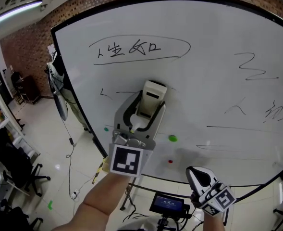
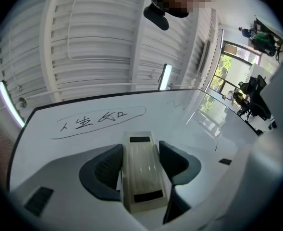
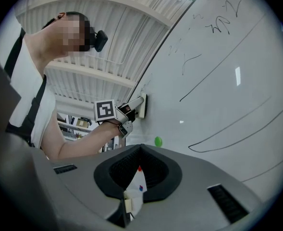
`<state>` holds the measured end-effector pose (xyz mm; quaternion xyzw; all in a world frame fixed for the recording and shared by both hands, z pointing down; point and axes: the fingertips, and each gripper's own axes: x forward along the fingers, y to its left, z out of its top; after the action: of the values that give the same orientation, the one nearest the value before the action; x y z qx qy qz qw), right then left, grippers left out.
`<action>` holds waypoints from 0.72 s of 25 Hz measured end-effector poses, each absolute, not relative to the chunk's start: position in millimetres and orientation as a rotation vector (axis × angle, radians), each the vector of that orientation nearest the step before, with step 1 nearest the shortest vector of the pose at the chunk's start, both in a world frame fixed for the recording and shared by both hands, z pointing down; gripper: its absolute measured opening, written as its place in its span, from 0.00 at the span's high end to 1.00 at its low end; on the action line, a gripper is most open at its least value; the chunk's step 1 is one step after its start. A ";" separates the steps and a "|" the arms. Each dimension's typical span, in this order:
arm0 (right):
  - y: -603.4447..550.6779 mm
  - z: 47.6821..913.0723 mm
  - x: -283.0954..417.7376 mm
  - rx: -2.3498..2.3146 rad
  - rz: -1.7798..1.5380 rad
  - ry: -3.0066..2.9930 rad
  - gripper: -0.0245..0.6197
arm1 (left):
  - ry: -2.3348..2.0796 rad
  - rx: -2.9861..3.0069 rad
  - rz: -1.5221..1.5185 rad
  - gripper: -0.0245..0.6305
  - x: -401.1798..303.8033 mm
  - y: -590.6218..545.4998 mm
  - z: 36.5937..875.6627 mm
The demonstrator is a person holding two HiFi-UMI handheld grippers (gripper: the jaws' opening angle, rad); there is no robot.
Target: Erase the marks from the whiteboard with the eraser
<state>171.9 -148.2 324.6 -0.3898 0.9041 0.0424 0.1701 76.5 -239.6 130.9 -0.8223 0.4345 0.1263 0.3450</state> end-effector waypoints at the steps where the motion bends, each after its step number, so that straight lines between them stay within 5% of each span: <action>1: -149.0 325.9 170.9 -1.110 0.117 2.570 0.95 | 1.153 -2.123 0.331 0.55 68.7 -242.1 132.0; 18: -157.9 339.8 172.0 -1.163 0.051 2.585 0.95 | 0.856 -2.020 -0.021 0.56 157.1 -216.8 169.6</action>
<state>172.0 -157.9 339.8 -0.4053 0.9012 0.0178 0.1528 157.1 -216.8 169.6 -0.8193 0.3472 -0.0086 0.4562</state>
